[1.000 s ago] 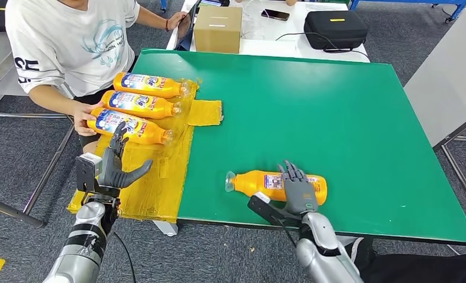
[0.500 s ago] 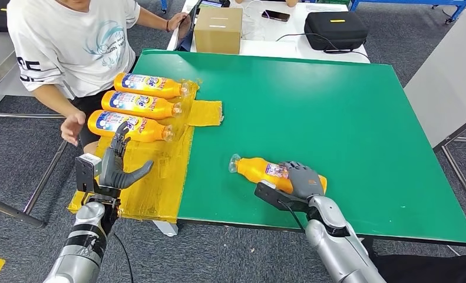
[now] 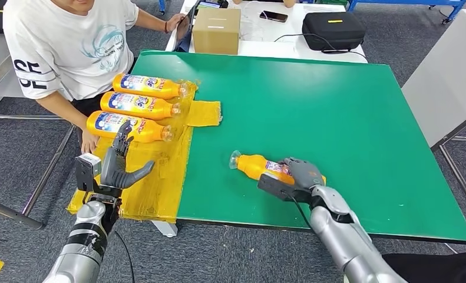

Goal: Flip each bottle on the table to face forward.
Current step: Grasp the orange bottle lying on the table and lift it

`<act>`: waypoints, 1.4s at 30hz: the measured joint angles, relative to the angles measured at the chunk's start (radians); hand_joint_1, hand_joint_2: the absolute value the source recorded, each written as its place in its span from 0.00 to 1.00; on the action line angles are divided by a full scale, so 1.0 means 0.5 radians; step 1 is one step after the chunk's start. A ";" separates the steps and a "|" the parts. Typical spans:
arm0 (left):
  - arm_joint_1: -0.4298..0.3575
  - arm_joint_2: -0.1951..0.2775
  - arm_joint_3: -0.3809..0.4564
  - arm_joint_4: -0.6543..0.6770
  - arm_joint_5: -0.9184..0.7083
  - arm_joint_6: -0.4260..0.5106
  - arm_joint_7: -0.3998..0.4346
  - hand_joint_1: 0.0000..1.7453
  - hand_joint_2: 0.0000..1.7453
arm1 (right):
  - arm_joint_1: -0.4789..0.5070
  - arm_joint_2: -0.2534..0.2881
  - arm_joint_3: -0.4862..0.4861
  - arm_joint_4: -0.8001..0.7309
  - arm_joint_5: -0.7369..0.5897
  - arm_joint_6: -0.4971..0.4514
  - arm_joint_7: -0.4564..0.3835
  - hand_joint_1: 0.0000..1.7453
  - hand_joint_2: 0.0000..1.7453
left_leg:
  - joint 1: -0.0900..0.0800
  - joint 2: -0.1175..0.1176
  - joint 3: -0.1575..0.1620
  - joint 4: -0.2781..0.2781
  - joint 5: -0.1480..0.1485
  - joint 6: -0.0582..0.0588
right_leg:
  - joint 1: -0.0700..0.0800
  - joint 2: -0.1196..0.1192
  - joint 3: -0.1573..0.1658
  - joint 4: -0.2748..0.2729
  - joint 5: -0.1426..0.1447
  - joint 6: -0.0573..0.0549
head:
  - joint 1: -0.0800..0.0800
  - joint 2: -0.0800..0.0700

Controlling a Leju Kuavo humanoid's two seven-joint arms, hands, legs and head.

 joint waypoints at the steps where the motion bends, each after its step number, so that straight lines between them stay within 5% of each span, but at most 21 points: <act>1: -0.012 -0.001 -0.008 0.014 -0.007 -0.008 -0.001 0.00 1.00 | -0.041 -0.003 0.012 0.047 -0.045 0.047 -0.033 1.00 1.00 | 0.000 0.002 0.002 0.000 0.000 0.000 | 0.000 0.001 0.001 0.000 0.000 -0.001 | 0.000 0.000; 7: -0.131 -0.010 -0.095 0.156 -0.065 0.012 -0.001 0.00 1.00 | -0.248 -0.038 0.050 0.290 -0.439 0.331 -0.321 1.00 1.00 | 0.001 0.005 0.013 0.000 0.001 0.000 | 0.002 0.003 0.011 -0.001 0.004 -0.005 | 0.001 0.000; 9: -0.156 -0.025 -0.133 0.185 -0.083 0.094 0.012 0.00 1.00 | -0.195 0.008 0.024 0.271 -0.588 0.143 -0.396 1.00 1.00 | 0.002 0.005 0.013 0.000 0.001 -0.001 | 0.004 0.004 0.014 0.000 0.005 -0.005 | 0.003 0.000; 13: -0.163 -0.070 -0.212 0.189 -0.087 0.220 0.105 0.00 1.00 | 0.064 0.227 0.000 0.048 -0.654 -0.524 -0.367 1.00 1.00 | 0.003 0.006 0.007 0.000 0.002 -0.002 | 0.004 0.007 0.004 0.004 0.004 -0.005 | 0.002 0.000; 17: -0.164 -0.108 -0.297 0.189 -0.043 0.248 0.180 0.00 1.00 | 0.222 0.395 0.000 -0.131 -0.733 -0.833 -0.388 1.00 1.00 | 0.004 0.000 -0.007 0.000 0.002 -0.003 | 0.004 0.004 -0.007 0.007 0.002 -0.007 | 0.002 0.000; 25: -0.169 -0.153 -0.460 0.189 0.061 0.229 0.277 0.00 1.00 | 0.270 0.565 -0.006 -0.225 -0.881 -1.006 -0.571 1.00 1.00 | 0.001 0.000 -0.013 0.000 0.002 -0.003 | 0.001 0.003 -0.013 0.005 0.002 -0.007 | 0.003 0.000; 32: -0.171 -0.164 -0.526 0.189 0.089 0.224 0.298 0.00 1.00 | 0.276 0.609 -0.006 -0.249 -0.895 -1.035 -0.606 1.00 1.00 | 0.001 0.000 -0.014 0.000 0.002 -0.003 | 0.002 0.003 -0.013 0.005 0.002 -0.007 | 0.003 0.000; 42: -0.176 -0.182 -0.632 0.189 0.280 -0.073 0.372 0.00 1.00 | 0.216 0.668 0.044 -0.217 -0.805 -1.117 -0.665 1.00 1.00 | 0.001 0.000 -0.015 0.000 0.002 -0.003 | 0.002 0.003 -0.014 0.006 0.002 -0.007 | 0.003 0.000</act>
